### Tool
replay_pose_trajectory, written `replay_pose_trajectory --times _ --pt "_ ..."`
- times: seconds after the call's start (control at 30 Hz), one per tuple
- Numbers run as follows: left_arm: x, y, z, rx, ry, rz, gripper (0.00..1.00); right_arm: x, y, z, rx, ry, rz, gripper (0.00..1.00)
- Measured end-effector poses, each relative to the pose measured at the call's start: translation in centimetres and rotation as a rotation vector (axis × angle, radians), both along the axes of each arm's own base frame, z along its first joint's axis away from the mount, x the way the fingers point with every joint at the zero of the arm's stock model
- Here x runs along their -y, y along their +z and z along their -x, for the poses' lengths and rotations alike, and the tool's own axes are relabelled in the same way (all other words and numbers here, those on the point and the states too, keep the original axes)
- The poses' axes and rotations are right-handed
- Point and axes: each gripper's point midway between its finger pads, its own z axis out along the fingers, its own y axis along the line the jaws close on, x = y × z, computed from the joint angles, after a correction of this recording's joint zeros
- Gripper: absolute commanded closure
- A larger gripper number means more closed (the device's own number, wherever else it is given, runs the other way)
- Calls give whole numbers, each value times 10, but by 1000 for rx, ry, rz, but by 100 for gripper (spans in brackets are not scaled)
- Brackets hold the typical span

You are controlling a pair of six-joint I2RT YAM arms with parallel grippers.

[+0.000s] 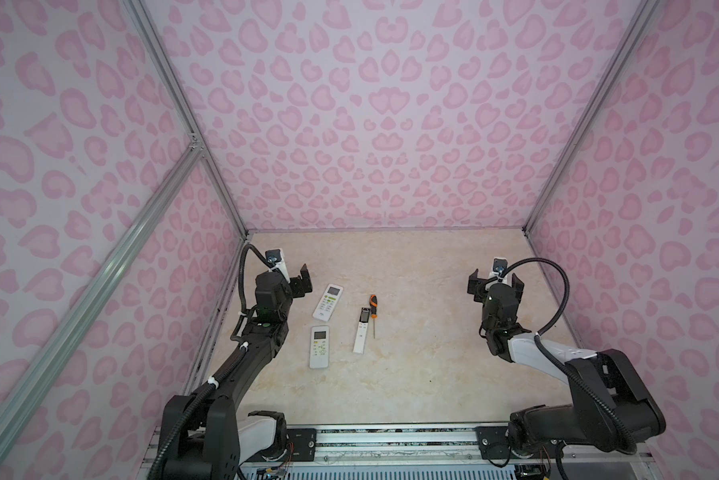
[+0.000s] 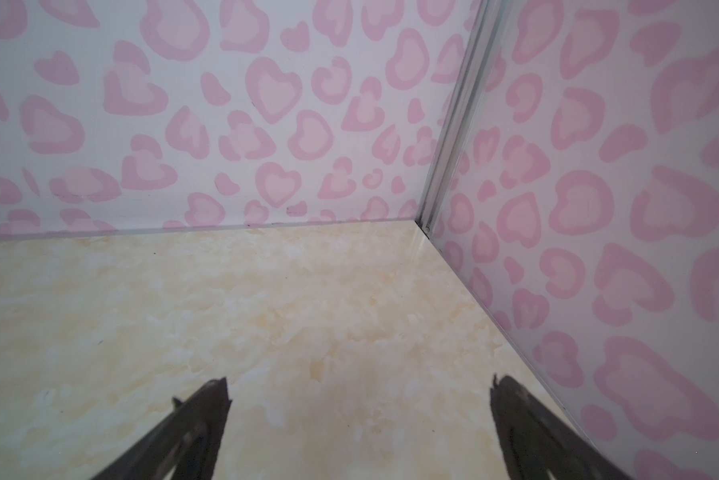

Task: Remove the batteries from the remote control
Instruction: 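Grasp the slim white remote with the left gripper while the right arm advances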

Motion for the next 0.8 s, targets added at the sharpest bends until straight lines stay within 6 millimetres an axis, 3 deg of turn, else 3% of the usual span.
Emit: replay_pose_trajectory --times 0.13,0.23,0.3,0.53,0.7,0.8 --pt "61 -23 22 -168 -156 14 13 -19 15 -9 -60 25 -88 5" --pt "105 -60 50 -329 -268 -13 18 -42 0 -11 -167 102 -169 13" --pt "122 -86 69 -438 -308 -35 21 -60 -22 -6 -260 163 -227 16" --pt "154 -153 103 -665 -349 -85 24 -118 -85 28 -474 343 -393 20" --pt "183 -166 106 -711 -394 -111 25 -145 -99 38 -520 404 -460 21" --pt "185 -174 105 -732 -379 -116 30 -151 -105 38 -542 411 -482 25"
